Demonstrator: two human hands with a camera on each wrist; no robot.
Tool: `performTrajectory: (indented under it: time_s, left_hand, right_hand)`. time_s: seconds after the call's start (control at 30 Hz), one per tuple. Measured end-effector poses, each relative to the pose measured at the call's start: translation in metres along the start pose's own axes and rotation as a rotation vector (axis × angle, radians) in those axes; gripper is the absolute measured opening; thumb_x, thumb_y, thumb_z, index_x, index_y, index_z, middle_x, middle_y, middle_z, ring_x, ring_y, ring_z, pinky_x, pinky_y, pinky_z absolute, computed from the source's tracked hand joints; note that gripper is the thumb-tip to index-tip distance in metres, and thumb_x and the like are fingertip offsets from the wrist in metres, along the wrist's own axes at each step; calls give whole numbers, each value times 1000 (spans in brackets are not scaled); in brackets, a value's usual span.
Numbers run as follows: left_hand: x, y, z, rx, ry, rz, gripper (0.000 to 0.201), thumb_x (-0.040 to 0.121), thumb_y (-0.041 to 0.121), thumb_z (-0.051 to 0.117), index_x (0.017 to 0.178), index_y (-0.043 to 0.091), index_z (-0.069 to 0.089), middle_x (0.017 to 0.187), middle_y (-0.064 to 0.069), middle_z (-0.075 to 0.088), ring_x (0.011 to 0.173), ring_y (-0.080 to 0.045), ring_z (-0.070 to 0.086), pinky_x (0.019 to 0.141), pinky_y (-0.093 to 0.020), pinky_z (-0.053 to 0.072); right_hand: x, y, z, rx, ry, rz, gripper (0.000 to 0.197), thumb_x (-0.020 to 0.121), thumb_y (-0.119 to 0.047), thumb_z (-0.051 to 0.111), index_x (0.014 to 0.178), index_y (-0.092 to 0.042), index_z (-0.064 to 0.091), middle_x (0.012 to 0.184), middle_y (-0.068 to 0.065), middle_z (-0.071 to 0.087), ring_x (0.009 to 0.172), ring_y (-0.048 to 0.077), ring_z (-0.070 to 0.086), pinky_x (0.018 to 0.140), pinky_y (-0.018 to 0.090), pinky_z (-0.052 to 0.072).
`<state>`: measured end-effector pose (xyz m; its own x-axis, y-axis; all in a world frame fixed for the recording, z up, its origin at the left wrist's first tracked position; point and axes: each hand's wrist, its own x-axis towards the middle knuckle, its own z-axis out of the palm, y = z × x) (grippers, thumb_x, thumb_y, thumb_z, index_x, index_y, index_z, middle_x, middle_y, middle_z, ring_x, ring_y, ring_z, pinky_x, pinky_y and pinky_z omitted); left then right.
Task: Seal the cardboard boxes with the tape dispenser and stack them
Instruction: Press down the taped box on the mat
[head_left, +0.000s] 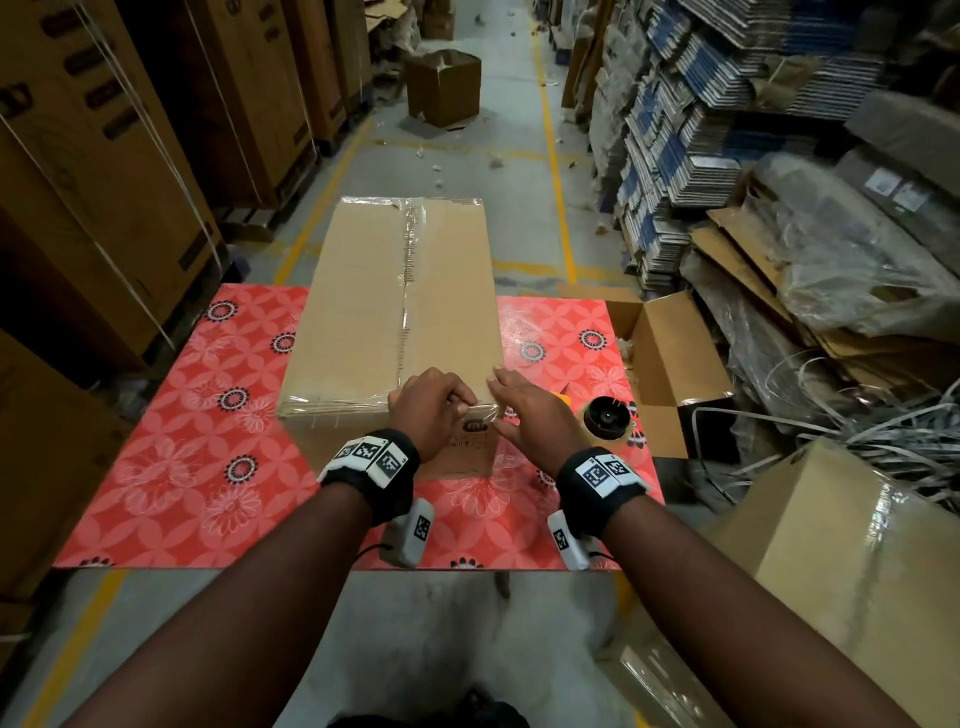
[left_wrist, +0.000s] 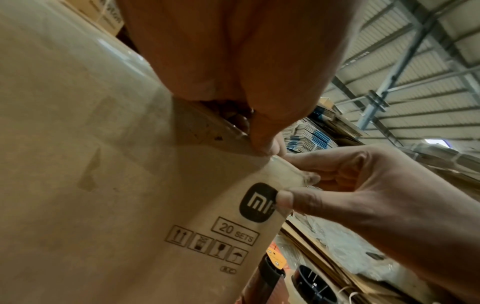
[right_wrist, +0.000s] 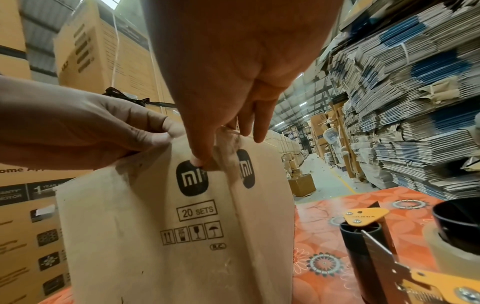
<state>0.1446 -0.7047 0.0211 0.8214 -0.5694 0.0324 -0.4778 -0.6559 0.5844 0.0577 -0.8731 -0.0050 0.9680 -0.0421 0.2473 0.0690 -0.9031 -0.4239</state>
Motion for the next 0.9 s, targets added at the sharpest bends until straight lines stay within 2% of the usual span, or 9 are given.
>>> performTrajectory:
  time_s: [0.1,0.17,0.23,0.37,0.5,0.67,0.73,0.8,0.9]
  left_hand:
    - [-3,-7,-6,17,-25,63,19,84,20,64,92,36,67,96,10,56,102,-16,56,89,-39,42]
    - [-3,-12,-9,56,-9,92,14,83,29,66,94,36,66,98,8,56,103,-18,54,87,-38,42]
    - [-1,-16,-12,72,15,84,11,83,36,67,94,35,65,96,9,54,103,-18,52,86,-37,40]
    - [-2,-21,-11,103,54,101,12,83,31,68,94,34,64,94,8,53,100,-20,51,84,-37,39]
    - [-8,-27,-7,125,56,154,22,84,22,67,104,30,63,102,5,51,104,-20,46,83,-34,30]
    - [-10,-35,-9,135,13,181,43,77,7,68,111,32,60,108,6,51,108,-20,45,84,-33,30]
    - [-13,-37,-12,173,22,179,44,75,13,71,111,36,59,110,9,50,110,-17,45,83,-32,25]
    - [-16,-41,-20,214,68,175,35,76,32,73,108,38,59,110,12,51,107,-13,45,80,-31,19]
    - [-17,-58,-38,225,137,113,26,80,46,69,101,36,58,104,11,53,101,-13,47,81,-33,23]
  right_hand:
    - [-1,1,-2,-8,-112,32,83,80,-24,82,150,-8,40,160,11,29,149,25,27,119,39,31]
    - [0,2,-7,16,-207,46,95,77,-37,83,153,-7,35,163,9,22,152,22,16,122,35,21]
    - [3,1,-11,72,-205,82,81,87,-46,71,151,-8,39,162,9,24,152,22,12,122,36,19]
    - [6,-1,-12,-17,-123,42,45,104,-27,49,144,-8,50,156,11,39,150,27,22,117,40,32]
    - [0,-1,-11,-102,-93,-15,43,102,-19,52,142,-4,51,152,16,43,146,33,32,112,40,36]
    - [-2,-1,-9,-135,-102,-12,57,89,-1,64,143,-4,49,152,16,43,146,33,32,115,45,37]
    - [1,-8,-10,-181,-96,-23,53,88,-15,70,137,-3,55,148,18,49,144,36,36,112,48,39]
    - [9,-21,-11,-212,-75,-92,41,89,-30,68,120,-4,64,134,16,59,136,37,45,105,47,44]
    - [19,-33,-2,-164,-53,-110,36,92,-30,59,114,-3,64,125,15,63,127,37,52,99,48,48]
